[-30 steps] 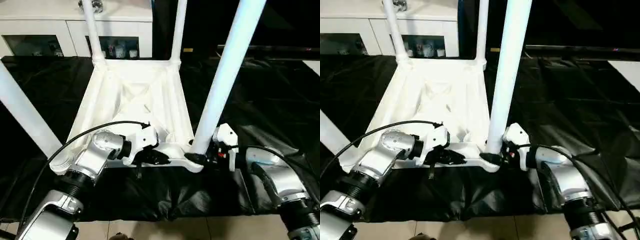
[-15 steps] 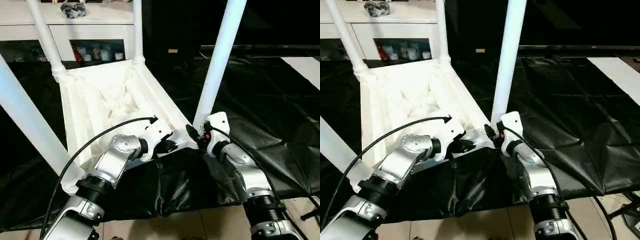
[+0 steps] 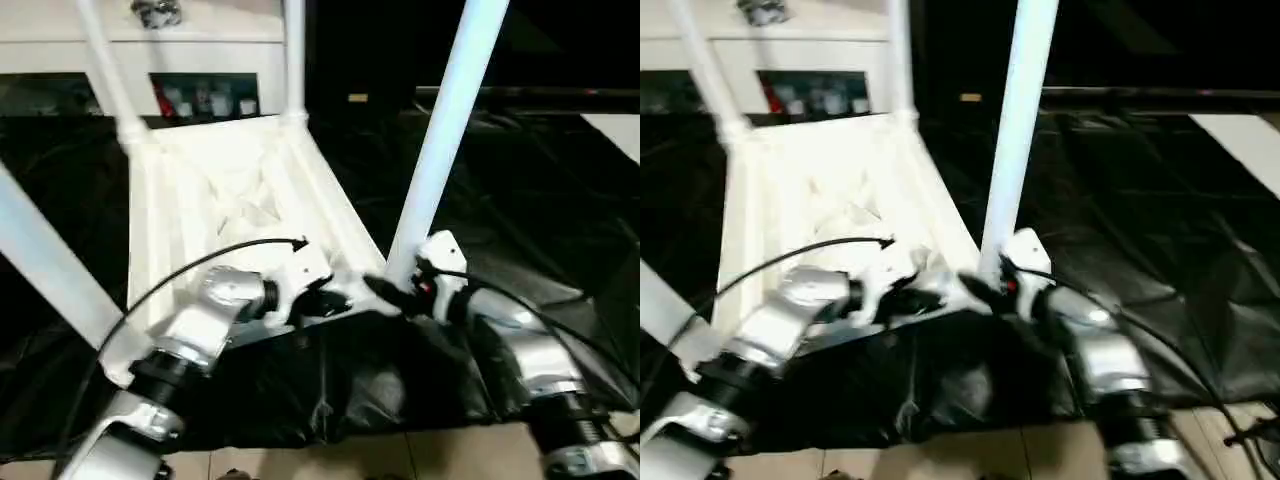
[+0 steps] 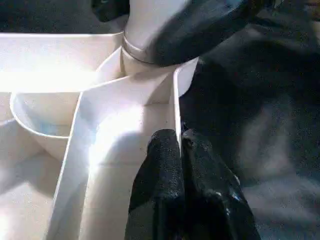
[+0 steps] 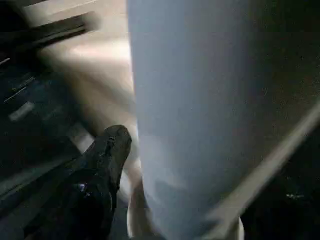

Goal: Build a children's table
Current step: Rotate leg to tighten

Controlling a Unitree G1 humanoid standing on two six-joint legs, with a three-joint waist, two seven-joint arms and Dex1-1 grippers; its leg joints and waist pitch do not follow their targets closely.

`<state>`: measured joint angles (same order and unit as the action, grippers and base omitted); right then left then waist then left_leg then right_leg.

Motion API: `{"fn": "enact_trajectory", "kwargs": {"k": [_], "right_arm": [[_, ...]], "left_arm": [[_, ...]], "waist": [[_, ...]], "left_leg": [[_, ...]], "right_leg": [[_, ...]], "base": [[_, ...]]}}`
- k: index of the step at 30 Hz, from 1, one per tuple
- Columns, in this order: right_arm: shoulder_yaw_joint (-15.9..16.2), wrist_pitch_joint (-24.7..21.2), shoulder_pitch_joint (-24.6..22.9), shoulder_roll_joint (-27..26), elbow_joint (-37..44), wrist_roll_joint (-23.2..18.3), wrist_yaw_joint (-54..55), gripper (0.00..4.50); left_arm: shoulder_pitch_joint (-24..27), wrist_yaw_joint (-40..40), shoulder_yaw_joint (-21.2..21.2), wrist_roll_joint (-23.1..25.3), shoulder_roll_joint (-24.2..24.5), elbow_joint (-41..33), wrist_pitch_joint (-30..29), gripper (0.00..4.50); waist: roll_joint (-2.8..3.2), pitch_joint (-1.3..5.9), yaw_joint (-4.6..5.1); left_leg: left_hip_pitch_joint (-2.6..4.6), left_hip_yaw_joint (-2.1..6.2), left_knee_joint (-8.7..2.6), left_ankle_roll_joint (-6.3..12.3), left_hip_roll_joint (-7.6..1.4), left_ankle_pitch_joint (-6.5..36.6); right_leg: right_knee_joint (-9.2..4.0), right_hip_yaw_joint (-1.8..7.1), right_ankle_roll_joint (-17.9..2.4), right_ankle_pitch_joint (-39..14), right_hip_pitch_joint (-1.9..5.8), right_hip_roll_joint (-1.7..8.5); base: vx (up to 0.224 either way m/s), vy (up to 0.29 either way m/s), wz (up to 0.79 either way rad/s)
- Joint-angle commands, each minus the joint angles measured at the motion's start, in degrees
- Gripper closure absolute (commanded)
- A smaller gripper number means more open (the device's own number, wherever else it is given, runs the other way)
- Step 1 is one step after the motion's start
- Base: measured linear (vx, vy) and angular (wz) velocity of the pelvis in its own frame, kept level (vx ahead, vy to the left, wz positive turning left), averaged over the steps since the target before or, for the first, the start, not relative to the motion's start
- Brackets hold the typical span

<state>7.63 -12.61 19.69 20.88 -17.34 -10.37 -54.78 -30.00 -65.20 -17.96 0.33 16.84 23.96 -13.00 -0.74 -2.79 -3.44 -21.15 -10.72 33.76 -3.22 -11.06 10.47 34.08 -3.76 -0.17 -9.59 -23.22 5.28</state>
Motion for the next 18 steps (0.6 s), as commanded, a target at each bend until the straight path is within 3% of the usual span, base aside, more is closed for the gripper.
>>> {"fn": "enact_trajectory", "kwargs": {"k": [1, 4, 9, 10, 16, 18], "right_arm": [[4.0, -1.5, -0.6, 0.9, 2.5, -2.0, -7.6, 1.63], [5.9, -1.9, -0.4, 3.5, 2.6, -2.0, -12.9, 1.73], [7.2, -1.9, 0.6, 4.3, 2.3, -2.1, -16.4, 2.12], [7.4, -2.2, 0.9, 4.3, 2.5, -2.3, -16.9, 2.25], [8.0, -2.3, 0.7, 3.3, 3.0, -2.1, -16.8, 2.48], [7.4, -1.6, 0.1, 2.4, 2.6, -1.6, -14.8, 2.49]], "left_arm": [[-1.8, -3.4, -1.3, -1.5, -0.8, -0.7, 2.9, 4.5], [-2.8, -5.9, -1.5, -1.8, 0.2, 0.9, 3.5, 4.5], [-4.2, -7.7, -1.9, -1.8, 0.9, 3.1, 4.3, 4.5], [-4.5, -8.0, -1.9, -1.9, 0.9, 3.4, 4.5, 4.5], [-5.2, -5.6, -0.5, -1.2, -0.3, 5.8, 5.8, 4.5], [-5.2, -3.0, -0.1, -0.8, -1.0, 6.1, 5.4, 4.5]], "waist": [[0.0, 3.76, -0.21], [-0.16, 3.63, -0.74], [0.22, 3.32, -1.45], [-0.04, 3.31, -1.43], [-0.16, 3.39, -1.45], [-0.57, 3.39, -1.48]], "left_leg": [[0.77, 0.5, -3.79, 5.09, -2.27, 9.9], [0.74, 0.41, -3.89, 4.78, -2.29, 10.3], [1.29, 0.31, -4.24, 1.81, -2.37, 15.5], [1.23, 0.36, -4.29, 1.17, -2.38, 16.1], [1.01, 0.47, -4.3, 1.15, -2.3, 15.2], [0.93, 0.45, -4.28, 1.35, -2.32, 14.8]], "right_leg": [[-3.04, 2.43, -14.8, -5.7, 2.68, 2.74], [-3.13, 2.38, -15.1, -6.9, 2.86, 2.83], [-4.04, 2.54, -12.9, -15.8, 2.42, 3.05], [-4.12, 2.58, -12.4, -16.7, 2.43, 3.12], [-4.11, 2.5, -11.8, -16.9, 2.49, 3.09], [-4.12, 2.5, -11.6, -17.3, 2.53, 3.16]], "base": [[0.0, 0.0, 0.0], [0.0, 0.0, 0.0], [0.0, 0.0, 0.0], [0.0, 0.0, 0.0], [0.0, 0.0, 0.0], [0.0, 0.0, 0.0]]}}
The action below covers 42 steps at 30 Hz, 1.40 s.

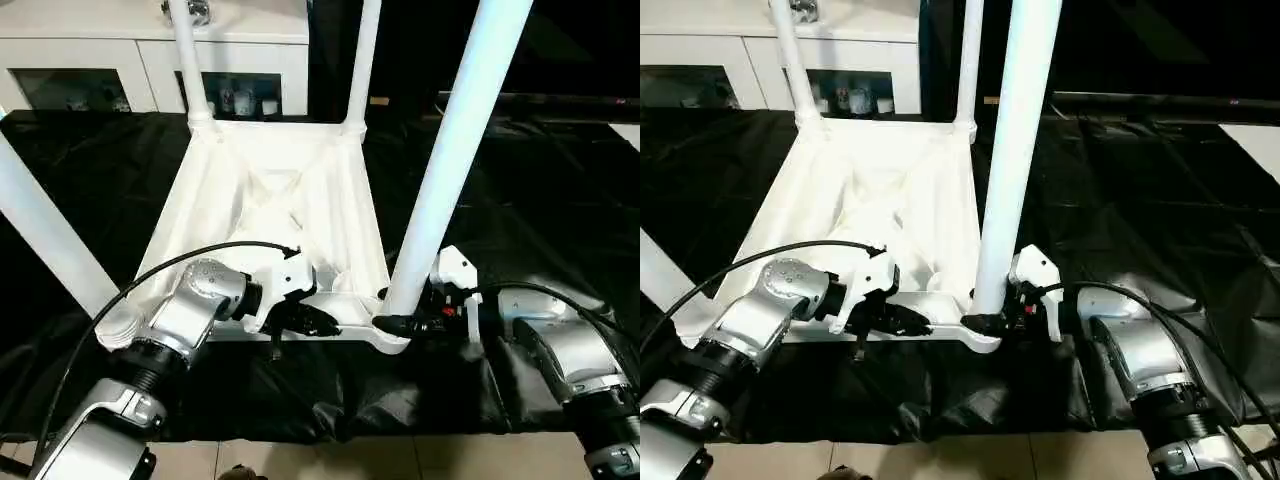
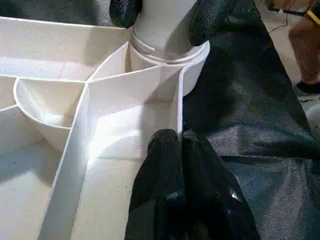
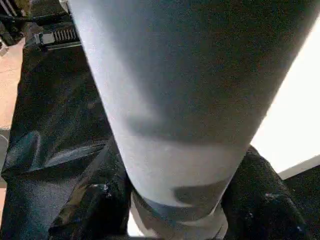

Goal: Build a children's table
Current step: Rotate leg to tighten

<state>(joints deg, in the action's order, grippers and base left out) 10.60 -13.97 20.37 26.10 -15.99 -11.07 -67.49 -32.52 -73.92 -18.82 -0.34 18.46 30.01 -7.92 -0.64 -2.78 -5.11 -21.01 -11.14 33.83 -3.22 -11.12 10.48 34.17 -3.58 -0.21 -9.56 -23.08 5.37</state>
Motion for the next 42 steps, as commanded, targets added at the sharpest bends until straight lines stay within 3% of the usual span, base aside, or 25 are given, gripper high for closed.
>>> {"fn": "enact_trajectory", "kwargs": {"k": [1, 4, 5, 6, 8, 9, 11, 14, 15, 16, 18, 20, 23, 24, 26, 28, 29, 31, 33, 38, 42], "right_arm": [[4.2, -0.1, -0.7, -3.1, 1.2, -0.8, -1.4, 2.49], [1.8, 0.0, -1.3, -6.7, -0.6, 1.2, 8.4, 2.51], [-0.6, -0.7, -1.4, -10.1, -2.6, 2.6, 17.3, 2.54], [-0.6, -0.7, -1.4, -10.1, -2.7, 2.6, 17.4, 2.55], [-3.7, -2.1, -1.9, -14.9, -4.4, 3.0, 27.4, 2.55], [-3.8, -2.3, -1.9, -15.3, -4.4, 3.1, 28.1, 2.56], [-5.2, -3.2, -1.7, -18.2, -4.9, 3.8, 34.0, 2.56], [-6.2, -3.4, -1.8, -21.4, -3.2, 3.9, 37.4, 2.56], [-5.8, -3.1, -2.1, -21.4, -2.4, 4.5, 37.4, 2.56], [-5.8, -3.0, -2.1, -21.3, -2.3, 4.6, 37.5, 2.01], [-6.4, -3.9, -3.1, -21.1, -0.5, 4.1, 37.8, 1.87], [-6.7, -4.6, -3.6, -20.7, 0.7, 3.7, 37.8, 1.66], [-6.4, -3.9, -4.4, -18.0, 2.9, 5.0, 37.5, 1.42], [-6.6, -4.0, -5.0, -16.5, 4.7, 4.8, 36.5, 1.38], [-7.5, -4.5, -6.1, -14.8, 7.8, 3.9, 34.8, 1.38], [-9.0, -5.8, -8.5, -11.4, 13.3, 1.4, 30.7, 1.38], [-9.5, -6.1, -9.5, -10.0, 15.3, 0.4, 28.9, 1.38], [-9.8, -6.1, -12.0, -6.1, 19.3, -1.5, 24.1, 1.38], [-9.7, -5.8, -13.2, -3.7, 20.8, -2.0, 21.7, 1.38], [-10.6, -4.0, -15.6, 3.5, 23.5, -3.0, 15.1, 1.38], [-11.4, -5.8, -16.5, 7.6, 24.8, -4.6, 11.0, 1.38]], "left_arm": [[-2.7, 6.6, 1.0, 0.1, -2.8, 0.1, 0.2, 4.5], [-2.9, 13.1, 2.4, 1.3, -4.2, 0.5, -1.9, 4.5], [-2.7, 18.2, 3.4, 2.2, -5.9, -0.1, -4.3, 4.5], [-2.7, 18.3, 3.4, 2.2, -5.9, -0.2, -4.4, 4.5], [-1.8, 23.9, 4.8, 2.5, -9.0, -2.0, -7.5, 4.5], [-1.7, 24.2, 4.7, 2.6, -9.2, -2.1, -7.6, 4.5], [-1.3, 26.4, 4.0, 3.3, -11.3, -3.2, -8.5, 4.5], [-1.5, 24.8, 2.2, 3.1, -12.4, -3.6, -7.1, 4.5], [-1.5, 23.7, 1.8, 3.2, -12.0, -3.5, -6.2, 4.5], [-1.5, 23.7, 1.8, 3.2, -11.9, -3.5, -6.1, 4.5], [-1.2, 23.2, 1.5, 3.9, -10.9, -3.3, -4.3, 4.5], [-0.9, 22.0, 1.2, 3.8, -10.3, -3.6, -2.8, 4.5], [-0.7, 22.9, 2.1, 3.4, -10.1, -3.5, -2.5, 4.5], [-0.6, 23.5, 2.8, 3.0, -10.1, -3.6, -2.4, 4.06], [-0.2, 24.0, 3.5, 2.4, -10.0, -4.4, -1.9, 3.95], [1.4, 23.4, 4.4, 1.3, -9.3, -7.3, -3.0, 3.95], [2.2, 22.9, 4.6, 0.9, -8.9, -8.6, -3.6, 3.6], [4.2, 21.5, 5.2, -0.6, -7.7, -12.7, -5.3, 3.5], [5.3, 20.9, 5.8, -1.6, -7.0, -15.5, -7.4, 3.32], [8.9, 19.9, 7.4, -4.2, -4.3, -25.7, -15.9, 2.89], [11.7, 20.5, 7.7, -5.1, -2.2, -30.4, -19.9, 2.56]], "waist": [[-0.56, 3.39, 0.11], [-0.74, 3.18, 0.34], [-1.3, 3.17, 0.62], [-1.12, 3.11, 0.65], [-0.46, 3.0, 1.33], [-0.68, 3.09, 1.84], [-0.67, 3.11, 2.3], [-0.15, 3.24, 2.65], [-0.12, 3.27, 2.78], [0.03, 3.29, 2.77], [-0.06, 3.34, 2.84], [0.29, 3.32, 2.7], [0.03, 3.41, 2.8], [0.04, 3.36, 2.73], [-0.15, 3.36, 2.39], [-0.18, 3.3, 2.11], [-0.08, 3.38, 1.79], [-0.22, 3.47, 1.61], [-0.15, 3.4, 1.74], [-0.24, 3.1, 1.69], [-0.37, 2.73, 1.64]], "left_leg": [[0.85, 0.87, -4.33, 1.39, -2.29, 14.7], [0.86, 0.96, -4.43, 0.69, -2.15, 15.6], [0.81, 1.05, -4.54, 0.11, -2.17, 15.9], [0.93, 1.13, -4.6, -0.12, -2.17, 16.2], [0.72, 1.39, -4.85, -1.22, -2.09, 17.7], [0.83, 1.46, -4.85, -1.53, -1.98, 18.9], [0.67, 1.51, -4.89, -1.26, -1.91, 19.2], [0.7, 1.35, -4.79, -0.76, -1.77, 19.4], [0.54, 1.48, -4.88, -0.65, -1.74, 19.3], [0.56, 1.45, -4.88, -0.61, -1.74, 19.1], [0.53, 1.38, -4.88, -0.27, -1.82, 18.8], [0.55, 1.39, -4.94, -0.13, -1.88, 18.5], [0.55, 1.26, -4.88, -0.19, -1.94, 18.0], [0.53, 1.18, -4.8, 0.02, -1.95, 17.3], [0.62, 0.97, -4.56, 0.88, -1.91, 16.6], [0.29, 1.04, -4.59, 1.46, -1.98, 15.3], [0.3, 0.97, -4.45, 2.12, -2.2, 14.2], [-0.1, 1.02, -4.33, 3.27, -2.29, 12.2], [-0.03, 0.95, -4.27, 3.7, -2.2, 11.6], [0.19, 0.86, -4.33, 3.37, -2.43, 13.1], [0.41, 0.95, -4.47, 2.81, -2.21, 16.1]], "right_leg": [[-4.22, 2.36, -11.5, -17.5, 2.31, 3.16], [-4.63, 2.28, -10.4, -21.5, 2.05, 3.2], [-4.83, 2.19, -9.0, -24.2, 1.95, 3.21], [-4.92, 2.18, -8.7, -25.0, 1.86, 3.29], [-5.06, 2.08, -8.0, -26.5, 1.86, 3.22], [-5.44, 1.9, -7.6, -27.2, 1.77, 3.13], [-5.49, 1.97, -7.3, -26.3, 1.81, 3.0], [-5.6, 2.14, -7.8, -24.1, 1.6, 2.87], [-5.49, 2.02, -7.8, -23.5, 1.86, 2.77], [-5.48, 2.06, -7.8, -22.9, 1.87, 2.74], [-5.21, 2.12, -8.6, -20.4, 1.99, 2.65], [-5.14, 2.21, -8.9, -19.2, 2.0, 2.69], [-4.79, 2.21, -9.7, -17.2, 2.13, 2.64], [-4.75, 2.26, -10.0, -16.5, 2.22, 2.66], [-4.8, 2.38, -10.0, -16.8, 2.18, 2.76], [-4.6, 2.42, -10.0, -16.1, 2.66, 2.83], [-4.45, 2.46, -10.3, -14.5, 2.63, 2.92], [-3.94, 2.36, -11.0, -11.2, 2.97, 2.83], [-3.82, 2.3, -11.6, -10.5, 2.87, 2.68], [-4.12, 2.39, -11.6, -14.5, 2.73, 2.82], [-5.04, 2.29, -9.1, -22.0, 2.22, 2.69]], "base": [[0.0, 0.0, 0.0], [0.0, 0.0, 0.0], [0.0, 0.0, 0.0], [0.0, 0.0, 0.0], [0.0, 0.0, 0.0], [0.0, 0.0, 0.0], [0.0, 0.0, 0.0], [0.0, 0.0, 0.0], [0.0, 0.0, 0.0], [0.0, 0.0, 0.0], [0.0, 0.0, 0.0], [0.0, 0.0, 0.0], [0.0, 0.0, 0.0], [0.0, 0.0, 0.0], [0.0, 0.0, 0.0], [0.0, 0.0, 0.0], [0.0, 0.0, 0.0], [0.0, 0.0, 0.0], [0.0, 0.0, 0.0], [0.0, 0.0, 0.0], [0.0, 0.0, 0.0]]}}
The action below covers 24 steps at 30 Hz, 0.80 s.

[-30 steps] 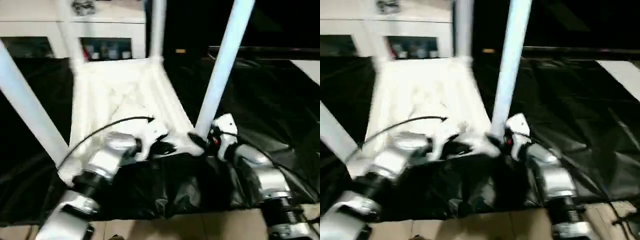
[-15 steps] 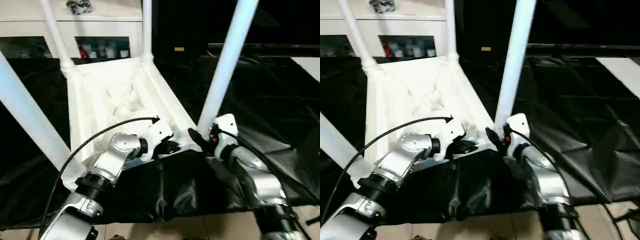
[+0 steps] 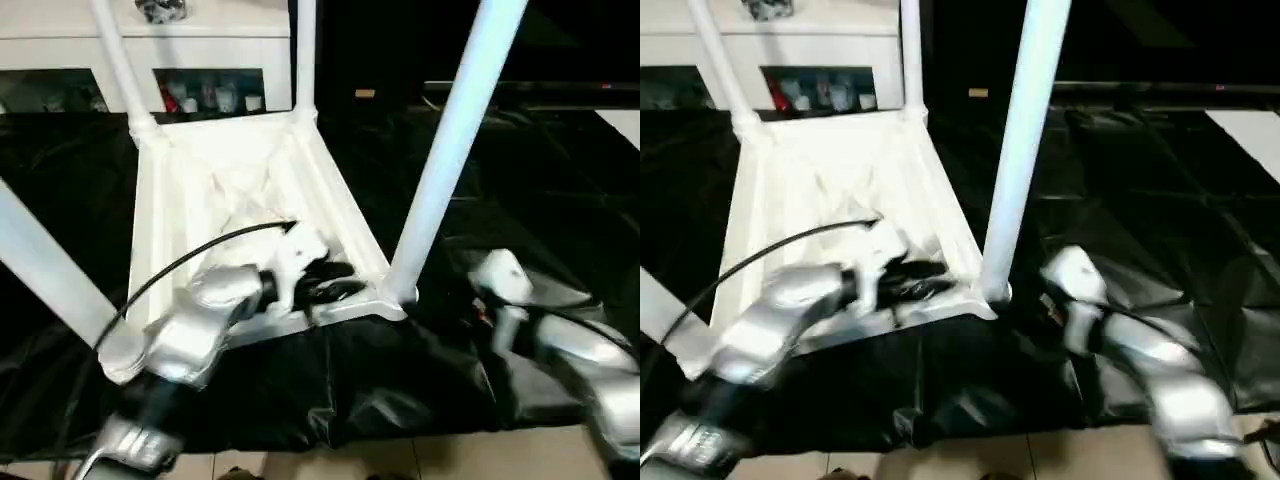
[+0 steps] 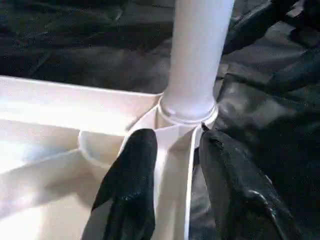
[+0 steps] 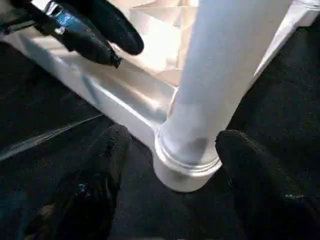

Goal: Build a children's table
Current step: Rotate leg to tighten

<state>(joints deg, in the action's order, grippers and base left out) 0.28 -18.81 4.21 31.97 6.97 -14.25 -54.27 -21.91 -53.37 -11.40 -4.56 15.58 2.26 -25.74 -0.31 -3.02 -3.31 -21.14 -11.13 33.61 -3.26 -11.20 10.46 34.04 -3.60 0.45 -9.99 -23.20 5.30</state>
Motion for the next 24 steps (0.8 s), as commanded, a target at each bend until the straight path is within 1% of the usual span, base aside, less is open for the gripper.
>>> {"fn": "enact_trajectory", "kwargs": {"k": [1, 2, 3, 4, 5, 6, 7, 8, 9, 10, 11, 13, 14, 16, 17, 18, 19, 20, 21, 23, 24], "right_arm": [[-1.1, -1.0, -0.4, 1.7, 1.8, -1.4, -2.2, 1.38], [-1.2, -2.5, -0.9, 4.0, 2.8, -2.9, -4.9, 1.38], [-1.2, -2.5, -0.9, 4.0, 2.8, -2.9, -4.9, 1.38], [-0.9, -3.3, -1.2, 4.9, 3.5, -3.9, -6.4, 1.38], [-0.2, -4.1, -1.2, 5.4, 3.9, -4.9, -7.7, 1.38], [0.5, -4.2, -1.1, 5.4, 3.9, -5.1, -7.9, 1.38], [0.5, -4.2, -1.1, 5.4, 3.9, -5.1, -7.9, 1.38], [1.5, -3.4, -0.1, 4.1, 3.0, -4.1, -6.4, 1.38], [1.8, -3.2, 0.3, 3.6, 2.7, -3.8, -5.9, 1.38], [2.3, -3.0, 1.0, 2.8, 2.3, -3.3, -5.2, 1.38], [2.4, -2.9, 1.2, 2.6, 2.1, -3.2, -5.0, 1.38], [3.4, -2.7, 2.9, 0.7, 1.3, -2.5, -3.2, 1.38], [4.3, -3.1, 3.8, -0.2, 1.5, -2.5, -2.6, 1.38], [4.6, -3.4, 4.0, -0.5, 1.7, -2.6, -2.4, 1.38], [4.9, -3.5, 4.1, -0.7, 1.9, -2.6, -2.4, 1.38], [5.0, -3.4, 4.1, -0.8, 1.9, -2.6, -2.4, 1.38], [5.4, -3.1, 3.9, -1.0, 1.7, -2.3, -2.3, 1.38], [5.6, -2.9, 3.9, -1.2, 1.5, -2.1, -2.1, 1.38], [5.7, -2.8, 4.0, -1.3, 1.5, -2.0, -2.0, 1.38], [5.7, -2.4, 4.1, -2.0, 1.2, -1.7, -1.0, 1.38], [5.6, -2.0, 4.3, -2.5, 1.0, -1.5, -0.3, 1.38]], "left_arm": [[1.1, 0.0, 0.2, -0.9, 0.7, -2.6, -2.1, 2.49], [2.9, -0.6, 0.6, -2.9, 1.8, -5.8, -5.3, 2.45], [2.9, -0.6, 0.6, -2.9, 1.8, -5.8, -5.3, 2.37], [3.7, -1.5, 0.4, -4.1, 2.6, -7.2, -7.1, 2.37], [5.0, -3.6, -0.5, -5.6, 4.2, -9.4, -10.3, 2.25], [5.9, -5.0, -1.6, -6.4, 5.5, -11.1, -12.5, 2.07], [5.9, -5.0, -1.6, -6.4, 5.5, -11.1, -12.5, 2.07], [6.4, -6.2, -3.6, -6.4, 6.9, -12.2, -14.8, 1.94], [6.4, -6.4, -4.2, -6.3, 7.2, -12.4, -15.5, 1.94], [6.1, -6.4, -5.0, -5.4, 7.5, -11.9, -15.5, 1.81], [6.1, -6.5, -5.3, -5.1, 7.6, -11.7, -15.5, 1.7], [4.9, -5.4, -7.0, -2.9, 7.8, -9.8, -15.4, 1.59], [3.8, -3.4, -7.6, -1.6, 7.6, -8.1, -16.4, 1.51], [3.3, -2.1, -7.9, -1.1, 7.7, -7.5, -16.9, 1.36], [2.7, -0.5, -7.9, -0.6, 7.6, -6.7, -17.7, 1.29], [2.6, -0.2, -7.9, -0.5, 7.6, -6.5, -17.8, 1.11], [2.4, 1.1, -8.2, 0.5, 8.0, -5.7, -17.9, 1.02], [2.3, 1.8, -8.4, 1.2, 8.4, -5.1, -17.9, 1.02], [2.3, 2.1, -8.5, 1.4, 8.6, -4.9, -17.9, 0.93], [2.3, 2.4, -9.1, 2.6, 9.3, -4.0, -16.5, 0.7], [2.2, 3.2, -8.8, 3.2, 9.1, -3.1, -15.7, 0.61]], "waist": [[-0.67, 3.0, -0.23], [-0.76, 2.83, -0.21], [-0.73, 2.9, -0.32], [-0.94, 2.84, -0.29], [-1.0, 2.86, -0.26], [-1.13, 2.93, -0.32], [-1.05, 2.93, -0.3], [-1.27, 2.88, -0.22], [-1.1, 2.9, -0.32], [-1.04, 2.84, -0.17], [-1.17, 2.88, -0.12], [-1.1, 2.86, -0.12], [-1.08, 2.9, -0.05], [-1.16, 3.02, -0.15], [-1.03, 3.09, -0.25], [-1.09, 3.15, -0.34], [-0.97, 3.18, -0.44], [-1.03, 3.22, -0.42], [-1.03, 3.24, -0.38], [-1.0, 3.27, -0.4], [-1.0, 3.29, -0.25]], "left_leg": [[0.57, 1.03, -4.25, 2.58, -2.24, 16.3], [0.59, 0.98, -4.32, 2.59, -2.17, 16.8], [0.48, 1.12, -4.36, 2.55, -2.26, 16.7], [0.55, 1.01, -4.33, 2.61, -2.2, 16.8], [0.49, 1.04, -4.33, 2.72, -2.14, 16.7], [0.56, 1.07, -4.3, 2.73, -2.13, 16.4], [0.45, 1.12, -4.33, 2.66, -2.16, 16.0], [0.66, 1.02, -4.29, 2.49, -2.16, 16.2], [0.81, 1.06, -4.31, 2.41, -2.16, 16.0], [0.64, 1.07, -4.35, 2.33, -2.11, 16.0], [0.54, 1.11, -4.34, 2.1, -2.04, 15.7], [0.68, 1.09, -4.37, 1.67, -2.05, 15.9], [0.61, 1.1, -4.33, 1.47, -1.94, 15.8], [0.64, 1.08, -4.26, 1.3, -1.91, 15.2], [0.65, 1.12, -4.25, 1.23, -1.97, 14.8], [0.69, 1.0, -4.15, 1.36, -1.92, 14.5], [0.69, 1.07, -4.21, 1.37, -1.98, 14.1], [0.51, 1.05, -4.19, 1.42, -1.93, 13.5], [0.41, 1.05, -4.18, 1.56, -1.91, 13.3], [0.43, 1.02, -4.1, 1.62, -1.81, 13.3], [0.23, 1.14, -4.18, 1.5, -1.79, 13.3]], "right_leg": [[-4.77, 2.33, -9.7, -21.6, 2.41, 2.81], [-4.91, 2.35, -9.4, -22.3, 2.26, 2.65], [-4.81, 2.39, -9.3, -22.2, 2.45, 2.77], [-4.91, 2.4, -9.1, -22.5, 2.26, 2.64], [-4.95, 2.38, -8.8, -23.1, 2.25, 2.68], [-4.87, 2.39, -8.9, -23.3, 2.21, 2.77], [-4.74, 2.38, -8.9, -23.1, 2.24, 2.8], [-4.98, 2.36, -8.6, -23.7, 1.92, 2.64], [-4.93, 2.39, -8.7, -23.7, 1.82, 2.68], [-4.84, 2.4, -8.8, -23.6, 1.85, 2.61], [-4.81, 2.31, -8.5, -23.7, 1.89, 2.58], [-4.92, 2.38, -8.1, -24.0, 1.84, 2.61], [-4.86, 2.38, -8.0, -23.7, 1.9, 2.59], [-4.72, 2.4, -7.7, -22.8, 2.01, 2.57], [-4.6, 2.4, -8.0, -21.9, 2.1, 2.61], [-4.59, 2.44, -8.2, -21.0, 2.06, 2.55], [-4.5, 2.43, -8.4, -20.4, 2.16, 2.64], [-4.33, 2.41, -8.8, -19.0, 2.29, 2.55], [-4.25, 2.39, -9.0, -18.2, 2.38, 2.51], [-4.23, 2.38, -9.0, -18.1, 2.37, 2.5], [-4.2, 2.32, -8.8, -18.5, 2.56, 2.54]], "base": [[0.0, 0.0, 0.0], [0.0, 0.0, 0.0], [0.0, 0.0, 0.0], [0.0, 0.0, 0.0], [0.0, 0.0, 0.0], [0.0, 0.0, 0.0], [0.0, 0.0, 0.0], [0.0, 0.0, 0.0], [0.0, 0.0, 0.0], [0.0, 0.0, 0.0], [0.0, 0.0, 0.0], [0.0, 0.0, 0.0], [0.0, 0.0, 0.0], [0.0, 0.0, 0.0], [0.0, 0.0, 0.0], [0.0, 0.0, 0.0], [0.0, 0.0, 0.0], [0.0, 0.0, 0.0], [0.0, 0.0, 0.0], [0.0, 0.0, 0.0], [0.0, 0.0, 0.0]]}}
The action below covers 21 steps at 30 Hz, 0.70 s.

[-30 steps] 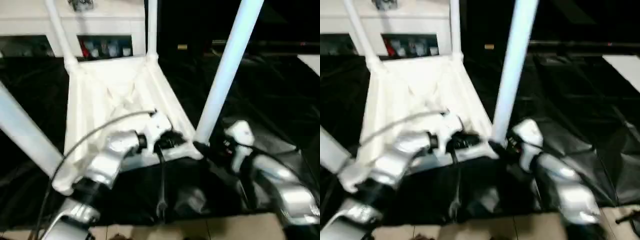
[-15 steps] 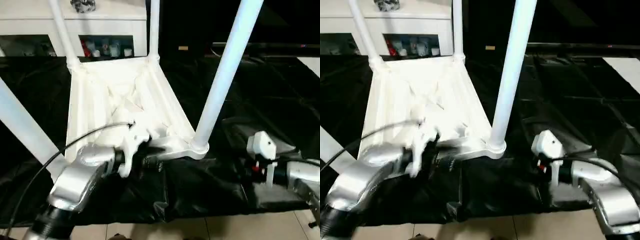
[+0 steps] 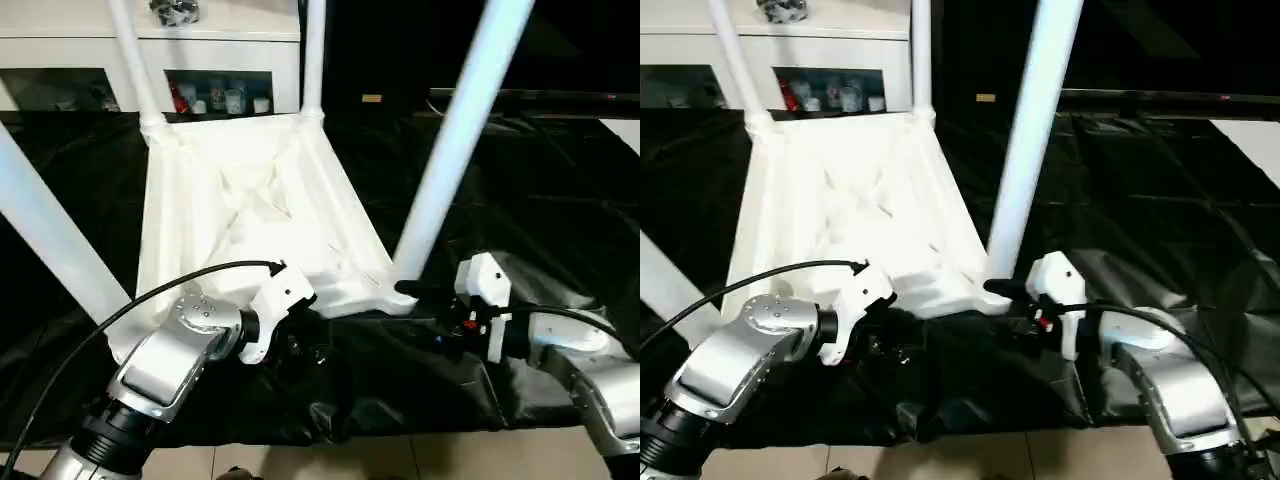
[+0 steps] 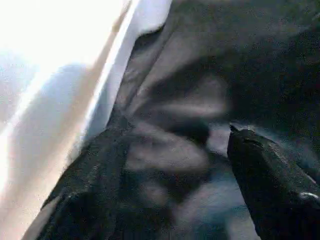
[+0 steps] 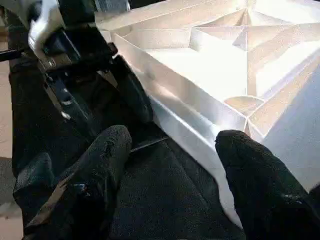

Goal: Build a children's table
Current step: Rotate leg to tighten

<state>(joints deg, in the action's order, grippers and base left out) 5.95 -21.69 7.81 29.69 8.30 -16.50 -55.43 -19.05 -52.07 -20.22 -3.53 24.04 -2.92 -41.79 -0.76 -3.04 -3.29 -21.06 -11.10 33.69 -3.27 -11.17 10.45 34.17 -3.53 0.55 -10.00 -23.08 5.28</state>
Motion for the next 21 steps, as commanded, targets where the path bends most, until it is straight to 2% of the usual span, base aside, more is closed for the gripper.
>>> {"fn": "enact_trajectory", "kwargs": {"k": [1, 2, 6, 9, 13, 14, 15, 16, 18, 20, 21], "right_arm": [[0.1, 1.5, 0.9, -0.6, -0.6, 1.0, 1.8, 1.38], [0.1, 1.6, 1.1, -0.9, -0.8, 1.1, 2.4, 1.38], [0.3, 1.6, 1.2, -1.5, -0.7, 1.0, 2.9, 1.38], [0.3, 1.6, 1.0, -2.8, -0.5, 0.7, 4.1, 1.38], [0.3, 1.2, 2.4, -6.7, -2.3, 0.7, 7.9, 1.38], [0.5, 1.5, 2.8, -7.4, -3.0, 1.1, 8.7, 1.38], [0.7, 2.1, 3.4, -8.1, -4.0, 1.7, 9.6, 1.38], [0.8, 2.4, 3.6, -8.5, -4.5, 2.0, 10.1, 1.38], [0.6, 2.7, 5.3, -9.8, -7.2, 2.7, 11.9, 1.38], [0.4, 2.6, 6.9, -10.9, -9.7, 3.2, 13.3, 1.38], [0.3, 2.5, 7.3, -11.2, -10.2, 3.4, 13.7, 1.38]], "left_arm": [[-1.0, 3.2, 0.6, 2.4, 0.1, 3.1, 1.1, 0.55], [-1.4, 4.6, 1.4, 2.6, -0.5, 3.9, 1.6, 0.47], [-2.3, 7.2, 2.9, 2.8, -1.3, 5.1, 3.3, 0.14], [-1.9, 7.5, 5.4, 0.4, -2.3, 3.1, 4.3, 0.02], [3.0, 4.2, 12.0, -7.8, -4.2, -3.9, 8.9, 0.02], [4.3, 3.3, 13.0, -9.5, -4.1, -5.4, 9.6, 0.02], [6.1, 1.7, 14.3, -11.7, -3.7, -7.4, 9.5, 0.02], [6.9, 1.0, 14.8, -12.8, -3.5, -8.2, 9.4, 0.02], [9.5, -0.8, 15.9, -14.3, -1.3, -9.5, 8.1, 0.02], [12.1, -2.5, 17.0, -14.6, 1.3, -9.6, 7.6, 0.02], [12.9, -2.9, 17.5, -14.8, 1.8, -9.6, 7.7, 0.02]], "waist": [[-0.57, 3.26, -0.25], [-0.53, 3.25, -0.24], [-0.47, 3.25, -0.32], [-0.51, 3.26, -0.42], [-0.68, 3.3, -0.33], [-0.56, 3.41, -0.3], [-0.45, 3.42, -0.33], [-0.5, 3.37, -0.17], [-0.32, 3.37, -0.22], [-0.16, 3.31, 0.14], [0.0, 3.37, 0.09]], "left_leg": [[0.28, 1.04, -4.21, 1.37, -1.76, 13.7], [0.5, 1.01, -4.19, 1.16, -1.79, 14.4], [0.52, 1.11, -4.25, 0.94, -1.83, 15.2], [0.46, 1.15, -4.28, 0.87, -1.87, 15.2], [0.18, 1.13, -4.3, 1.03, -1.99, 14.2], [0.15, 1.13, -4.33, 1.03, -1.99, 13.7], [0.37, 1.01, -4.2, 0.89, -1.98, 13.7], [0.18, 1.01, -4.32, 0.93, -1.94, 13.6], [0.61, 0.81, -4.26, 1.0, -1.9, 13.6], [0.27, 0.89, -4.46, 0.79, -1.73, 13.5], [0.67, 0.92, -4.43, 0.29, -1.84, 13.7]], "right_leg": [[-4.54, 2.24, -8.7, -19.3, 2.26, 2.56], [-4.67, 2.27, -8.5, -20.2, 2.13, 2.58], [-4.73, 2.19, -8.3, -21.3, 2.1, 2.57], [-4.67, 2.2, -8.5, -21.0, 2.15, 2.66], [-4.37, 2.19, -10.0, -18.6, 2.27, 2.81], [-4.2, 2.14, -10.4, -17.8, 2.32, 2.77], [-4.0, 2.23, -11.0, -16.8, 2.04, 2.66], [-3.96, 2.2, -11.0, -16.6, 2.18, 2.58], [-3.98, 2.3, -10.6, -15.7, 1.92, 2.26], [-3.78, 2.23, -10.3, -15.6, 2.07, 2.07], [-3.74, 2.26, -10.0, -15.4, 1.95, 2.05]], "base": [[0.0, 0.0, 0.0], [0.0, 0.0, 0.0], [0.0, 0.0, 0.0], [0.0, 0.0, 0.0], [0.0, 0.0, 0.0], [0.0, 0.0, 0.0], [0.0, 0.0, 0.0], [0.0, 0.0, 0.0], [0.0, 0.0, 0.0], [0.0, 0.0, 0.0], [0.0, 0.0, 0.0]]}}
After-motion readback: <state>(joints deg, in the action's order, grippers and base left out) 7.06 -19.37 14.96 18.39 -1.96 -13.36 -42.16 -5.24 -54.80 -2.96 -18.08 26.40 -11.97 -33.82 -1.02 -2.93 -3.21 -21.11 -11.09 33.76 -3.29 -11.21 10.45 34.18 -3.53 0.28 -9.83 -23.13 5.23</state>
